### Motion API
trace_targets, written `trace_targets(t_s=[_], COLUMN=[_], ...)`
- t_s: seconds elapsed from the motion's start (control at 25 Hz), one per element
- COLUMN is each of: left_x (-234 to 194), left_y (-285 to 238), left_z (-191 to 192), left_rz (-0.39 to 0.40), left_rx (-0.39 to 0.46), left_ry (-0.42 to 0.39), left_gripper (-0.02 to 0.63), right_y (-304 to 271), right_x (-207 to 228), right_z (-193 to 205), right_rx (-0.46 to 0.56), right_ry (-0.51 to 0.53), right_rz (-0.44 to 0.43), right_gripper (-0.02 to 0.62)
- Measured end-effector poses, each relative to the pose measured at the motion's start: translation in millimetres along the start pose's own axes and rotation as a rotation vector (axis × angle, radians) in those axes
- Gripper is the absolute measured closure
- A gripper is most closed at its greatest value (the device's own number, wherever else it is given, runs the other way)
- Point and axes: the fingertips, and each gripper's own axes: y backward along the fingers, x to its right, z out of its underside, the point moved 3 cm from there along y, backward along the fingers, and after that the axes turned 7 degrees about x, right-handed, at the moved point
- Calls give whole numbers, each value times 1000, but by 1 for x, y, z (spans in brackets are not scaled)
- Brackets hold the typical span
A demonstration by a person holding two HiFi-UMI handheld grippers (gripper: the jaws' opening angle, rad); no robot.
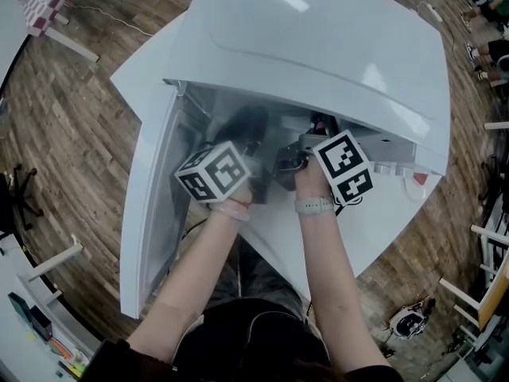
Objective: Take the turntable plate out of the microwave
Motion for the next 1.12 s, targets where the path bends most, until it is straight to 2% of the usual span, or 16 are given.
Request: trace_targets(t_s=[0.2, 0.4, 0.96, 1.12], left_x=[1, 5, 26, 24], left_y=[-10, -14, -32, -34], left_z=[-5, 0, 18, 21], left_rz=[-15, 1, 178, 184], left_rx=[8, -31, -123, -97], left_ry=[107, 256, 435, 584], left_gripper=[454, 456, 456, 459], right_y=[-1, -1, 4, 7], right_x=[-5, -10, -13, -9], right_z=[-3, -7, -16, -11], right_rx=[15, 9, -59, -89], right_ry=[10, 28, 12, 54], right_rz=[-25, -54, -131, -144], right_gripper=[531, 531, 531, 531])
